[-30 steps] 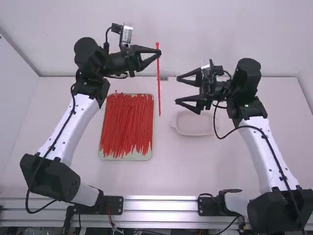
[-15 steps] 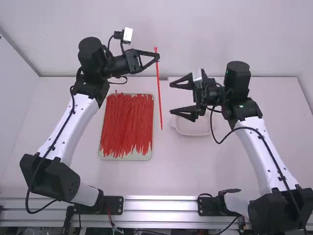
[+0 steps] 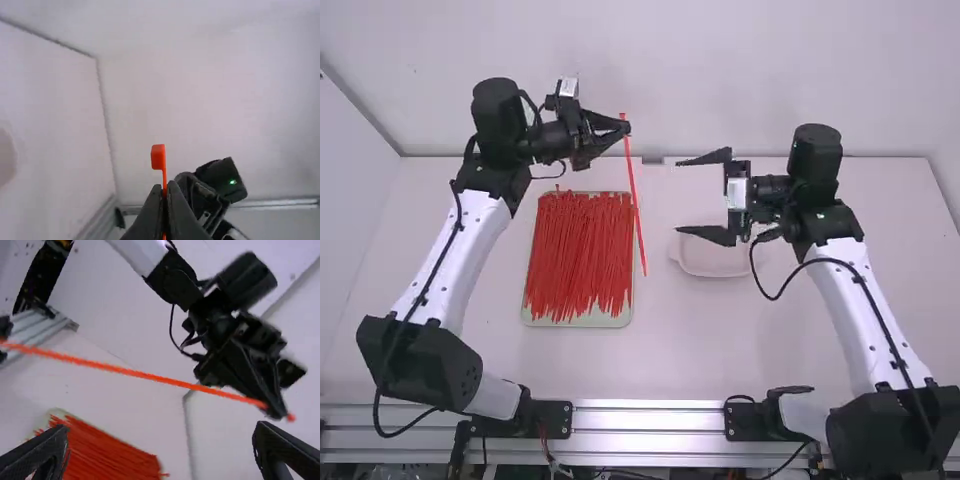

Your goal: Fasten the cable tie

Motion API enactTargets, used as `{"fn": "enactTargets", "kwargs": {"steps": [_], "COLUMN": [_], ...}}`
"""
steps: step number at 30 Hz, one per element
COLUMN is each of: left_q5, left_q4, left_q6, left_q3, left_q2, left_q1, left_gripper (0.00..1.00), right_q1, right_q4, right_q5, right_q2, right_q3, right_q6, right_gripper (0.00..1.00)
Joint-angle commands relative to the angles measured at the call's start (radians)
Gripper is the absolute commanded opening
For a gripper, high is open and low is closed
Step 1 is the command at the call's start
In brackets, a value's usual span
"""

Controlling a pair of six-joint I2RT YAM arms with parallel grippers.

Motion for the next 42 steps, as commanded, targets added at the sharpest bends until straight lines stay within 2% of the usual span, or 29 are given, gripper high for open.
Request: {"fn": "enactTargets", "kwargs": {"steps": [1, 9, 17, 20, 22, 25, 27, 34, 42], "left_q5": [0.022, 0.001, 0.005, 0.003, 0.001, -0.002, -0.029, -0.048, -0.048], "left_q4": [0.001, 0.006, 0.004, -0.013, -0.026, -0.026, -0.026, 0.021, 0.088], "left_q6": [-0.129, -0.153, -0.144, -0.145, -0.14, -0.14, -0.141, -0.172, -0.179], "left_q3": [0.031, 0.031, 0.031, 0.031, 0.031, 0.029, 0.015, -0.034, -0.042], "left_q2": [-0.005, -0.005, -0.005, -0.005, -0.005, -0.005, -0.005, -0.005, -0.005], "left_q1": [-0.005, -0.023, -0.046, -0.047, -0.052, -0.052, -0.053, -0.051, -0.044], "left_gripper": [0.02, 0.02, 0.02, 0.02, 0.02, 0.02, 0.02, 0.02, 0.02], "right_q1": [0.005, 0.075, 0.133, 0.131, 0.135, 0.15, 0.16, 0.158, 0.173], "right_q4": [0.002, 0.002, 0.002, 0.002, 0.002, 0.002, 0.002, 0.002, -0.002], "right_q5": [-0.076, -0.084, -0.077, -0.089, -0.089, -0.089, -0.088, -0.089, -0.089], "right_q2": [0.002, 0.002, 0.002, 0.002, 0.002, 0.002, 0.002, 0.002, 0.002], "right_q3": [0.023, 0.023, 0.023, 0.023, 0.023, 0.023, 0.023, 0.023, 0.023], "right_q6": [-0.25, -0.547, -0.658, -0.679, -0.679, -0.679, -0.679, -0.678, -0.678], "right_gripper": [0.98, 0.98, 0.98, 0.84, 0.64, 0.52, 0.39, 0.3, 0.27]}}
